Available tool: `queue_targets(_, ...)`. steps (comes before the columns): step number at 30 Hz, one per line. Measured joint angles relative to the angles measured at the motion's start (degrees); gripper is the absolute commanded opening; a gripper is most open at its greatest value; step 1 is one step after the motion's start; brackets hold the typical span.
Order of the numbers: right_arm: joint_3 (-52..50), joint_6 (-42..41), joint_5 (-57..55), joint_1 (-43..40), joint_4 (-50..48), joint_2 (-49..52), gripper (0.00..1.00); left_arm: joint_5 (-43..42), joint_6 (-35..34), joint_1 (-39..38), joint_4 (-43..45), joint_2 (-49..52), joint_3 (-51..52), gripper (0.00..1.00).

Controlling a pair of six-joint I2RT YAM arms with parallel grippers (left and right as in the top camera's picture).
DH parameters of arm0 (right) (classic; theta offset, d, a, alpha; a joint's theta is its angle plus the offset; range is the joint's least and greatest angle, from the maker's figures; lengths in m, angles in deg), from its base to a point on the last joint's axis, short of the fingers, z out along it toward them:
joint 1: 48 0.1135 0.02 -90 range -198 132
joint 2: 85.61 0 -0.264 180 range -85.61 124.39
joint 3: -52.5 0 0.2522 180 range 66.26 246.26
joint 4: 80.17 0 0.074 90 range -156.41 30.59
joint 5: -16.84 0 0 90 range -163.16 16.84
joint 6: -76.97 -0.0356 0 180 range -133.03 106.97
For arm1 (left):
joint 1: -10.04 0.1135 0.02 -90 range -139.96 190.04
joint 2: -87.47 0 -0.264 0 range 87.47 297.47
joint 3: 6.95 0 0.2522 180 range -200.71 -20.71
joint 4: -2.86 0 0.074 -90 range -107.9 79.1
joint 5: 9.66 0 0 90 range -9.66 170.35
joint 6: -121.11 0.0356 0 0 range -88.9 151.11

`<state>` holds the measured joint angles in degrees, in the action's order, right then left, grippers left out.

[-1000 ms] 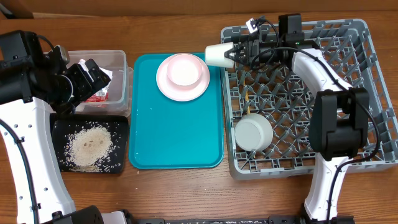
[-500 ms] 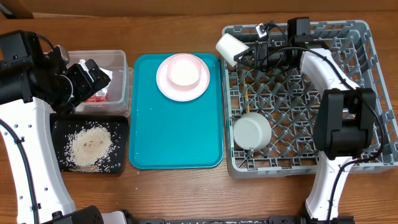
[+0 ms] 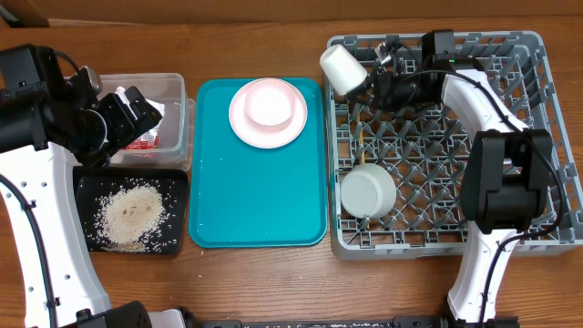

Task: Sort waste into correct bins and load items into the dishwasher
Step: 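Set the cup upright in the rack and release the right gripper, then move the right gripper over the pink plate and lower to its rim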

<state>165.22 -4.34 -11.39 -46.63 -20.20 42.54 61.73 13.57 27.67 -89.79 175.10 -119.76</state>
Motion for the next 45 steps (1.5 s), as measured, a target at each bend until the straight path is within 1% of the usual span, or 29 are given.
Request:
queue_targets(3, -0.17, 0.11, -3.43, -0.63, 1.18, 0.39, 0.06, -0.02, 0.00, 0.00, 0.00, 0.00, 0.00, 1.00)
queue_targets(12, -0.17, 0.37, -5.79, -1.09, 3.67, -0.02, 0.05, 0.00, 0.00, 0.00, 0.02, 0.00, 0.00, 1.00)
queue_targets(15, -0.20, 0.33, -9.94, -1.11, 5.05, -1.66, 0.05, -0.02, 0.00, 0.00, 0.02, 0.00, 0.00, 1.00)
queue_targets(19, -0.20, 0.35, -16.04, -0.90, 6.19, -6.40, 0.05, -0.02, 0.00, 0.00, 0.02, 0.00, 0.00, 1.00)
queue_targets(23, -0.20, 0.35, -22.25, 1.16, 6.08, -14.62, 0.05, -0.02, 0.00, 0.00, 0.02, 0.00, 0.00, 1.00)
queue_targets(27, -0.17, 0.35, -29.64, 7.67, 4.90, -22.49, 0.08, -0.02, 0.00, 0.00, 0.00, 0.00, 0.00, 1.00)
queue_targets(30, -0.11, 0.37, -34.71, 14.62, 2.67, -24.74, 0.10, -0.02, 0.00, 0.00, 0.02, 0.00, 0.00, 1.00)
queue_targets(36, -0.13, 0.35, -44.15, 27.93, -2.62, -24.37, 0.13, -0.02, 0.00, 0.00, 0.02, 0.00, 0.00, 1.00)
queue_targets(41, -0.13, 0.42, -51.23, 36.65, -7.76, -24.37, 0.17, 0.00, 0.00, 0.00, 0.02, 0.00, 0.00, 1.00)
queue_targets(42, -0.13, 0.37, -52.09, 37.79, -8.48, -24.28, 0.19, -0.02, 0.00, 0.00, 0.02, 0.00, 0.00, 1.00)
queue_targets(45, -0.13, 0.57, -55.12, 41.31, -11.67, -23.26, 0.21, 0.00, 0.00, 0.00, 0.04, 0.00, 0.00, 1.00)
